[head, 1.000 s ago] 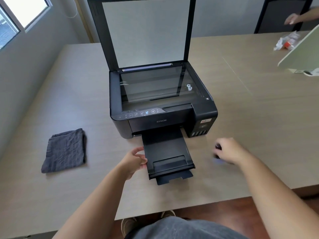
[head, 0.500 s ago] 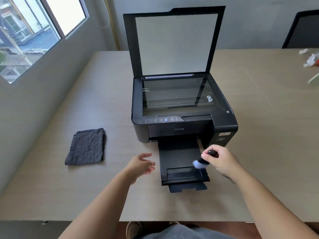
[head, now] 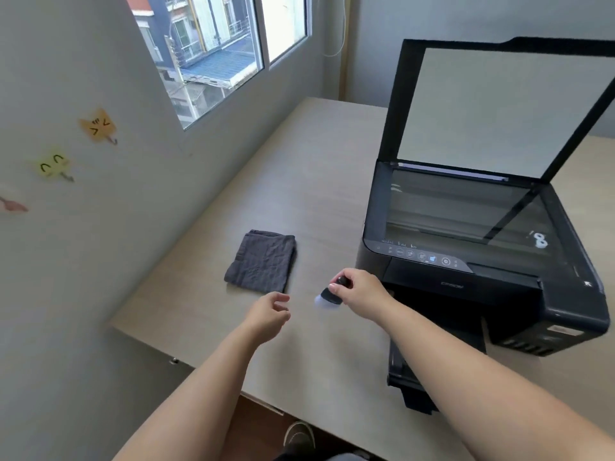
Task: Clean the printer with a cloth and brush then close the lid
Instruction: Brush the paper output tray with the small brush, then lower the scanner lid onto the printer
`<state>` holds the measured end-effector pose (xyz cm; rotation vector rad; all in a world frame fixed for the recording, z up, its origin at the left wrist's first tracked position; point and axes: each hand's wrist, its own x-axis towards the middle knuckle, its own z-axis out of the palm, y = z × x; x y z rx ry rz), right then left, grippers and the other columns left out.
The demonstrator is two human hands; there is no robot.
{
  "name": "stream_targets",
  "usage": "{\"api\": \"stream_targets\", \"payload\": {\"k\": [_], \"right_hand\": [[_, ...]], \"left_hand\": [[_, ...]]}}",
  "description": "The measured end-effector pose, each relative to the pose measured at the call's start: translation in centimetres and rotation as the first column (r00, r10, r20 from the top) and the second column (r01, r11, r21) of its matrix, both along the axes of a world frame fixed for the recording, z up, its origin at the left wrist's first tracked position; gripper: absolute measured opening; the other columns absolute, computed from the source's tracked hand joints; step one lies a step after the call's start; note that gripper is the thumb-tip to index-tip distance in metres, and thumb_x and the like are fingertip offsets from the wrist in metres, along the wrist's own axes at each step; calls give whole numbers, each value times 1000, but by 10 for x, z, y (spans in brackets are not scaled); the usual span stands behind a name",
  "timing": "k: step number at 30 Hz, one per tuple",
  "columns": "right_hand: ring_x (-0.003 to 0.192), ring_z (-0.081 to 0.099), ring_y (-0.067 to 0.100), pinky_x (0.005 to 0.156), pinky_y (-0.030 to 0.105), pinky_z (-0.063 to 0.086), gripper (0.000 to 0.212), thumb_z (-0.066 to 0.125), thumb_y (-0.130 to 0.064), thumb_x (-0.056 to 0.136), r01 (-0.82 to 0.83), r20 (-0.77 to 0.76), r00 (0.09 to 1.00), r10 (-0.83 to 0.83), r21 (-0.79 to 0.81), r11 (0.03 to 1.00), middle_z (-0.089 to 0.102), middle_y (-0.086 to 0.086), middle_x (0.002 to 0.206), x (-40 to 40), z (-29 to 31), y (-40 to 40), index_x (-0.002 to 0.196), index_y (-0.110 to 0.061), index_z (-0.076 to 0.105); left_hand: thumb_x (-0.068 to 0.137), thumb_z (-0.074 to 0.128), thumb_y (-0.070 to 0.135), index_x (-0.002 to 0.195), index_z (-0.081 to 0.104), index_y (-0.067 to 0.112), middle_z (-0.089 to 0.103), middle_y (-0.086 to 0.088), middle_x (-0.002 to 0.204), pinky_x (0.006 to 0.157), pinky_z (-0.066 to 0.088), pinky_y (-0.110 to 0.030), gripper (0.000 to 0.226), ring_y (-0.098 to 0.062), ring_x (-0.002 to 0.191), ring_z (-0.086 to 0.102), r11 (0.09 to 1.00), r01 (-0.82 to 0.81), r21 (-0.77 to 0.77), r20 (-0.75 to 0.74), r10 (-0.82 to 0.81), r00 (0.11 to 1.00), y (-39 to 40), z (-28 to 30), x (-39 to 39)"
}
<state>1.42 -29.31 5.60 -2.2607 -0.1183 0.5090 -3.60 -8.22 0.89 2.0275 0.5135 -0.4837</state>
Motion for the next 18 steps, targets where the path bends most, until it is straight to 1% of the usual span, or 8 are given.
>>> {"api": "stream_targets", "payload": {"k": [1,3,6,9,11,13,15,18], "right_hand": [[87,60,17,75,28,47,15,62,-33,87,8,-33,999,-8,-11,1000,67,-3,93,8,-4,10,93,-20,67],[84,57,19,72,27,45,20,61,-33,89,19,-137,990,-22,-20,1000,63,0,91,21,-14,26,97,-15,66],[61,46,17,56,25,35,18,61,-31,88,29,-299,953,-47,-63,998,54,2,75,39,-28,41,89,-13,62],[51,35,17,48,24,25,17,62,-29,86,20,-366,928,-72,-144,989,49,5,69,53,-43,50,83,-13,57],[55,42,17,50,24,31,13,64,-27,85,37,-352,931,-95,-170,985,54,3,71,60,-49,54,86,-14,61],[75,58,21,66,26,46,13,67,-27,83,65,-320,940,-115,-163,985,64,5,87,70,-58,58,91,-18,63],[98,62,23,84,30,47,16,68,-28,83,76,-294,947,-128,-182,980,68,6,106,76,-63,62,96,-20,63],[106,61,21,87,26,45,26,68,-29,83,88,-264,953,-147,-224,971,67,3,114,83,-66,67,107,-19,64]], "left_hand": [[87,55,12,126,58,20,64,-2,111,67,48,-23,40,-17,90,63,995,36,95,11,-37,999,6,-1,1],[87,51,13,128,57,23,58,-3,122,79,46,-23,42,-19,104,59,950,148,276,13,-157,987,16,-5,4],[89,50,16,130,56,24,53,-2,125,86,39,-20,42,-17,105,55,898,261,355,-7,-277,961,25,-11,11],[88,54,17,125,59,24,59,0,120,81,41,-18,38,-13,97,57,932,255,256,11,-267,964,30,-17,19],[88,58,16,122,61,23,62,1,114,73,45,-18,35,-12,92,59,970,205,127,10,-208,978,33,-19,24],[89,59,15,120,61,22,64,1,110,65,45,-16,33,-10,88,60,986,164,31,-10,-164,986,38,-23,30],[88,58,14,119,60,23,65,1,107,63,44,-17,32,-11,86,61,992,118,-38,-44,-119,992,44,-27,32],[88,59,12,116,61,24,65,-1,90,64,44,-20,31,-11,73,57,990,75,-117,-83,-85,993,51,-32,33]]}}
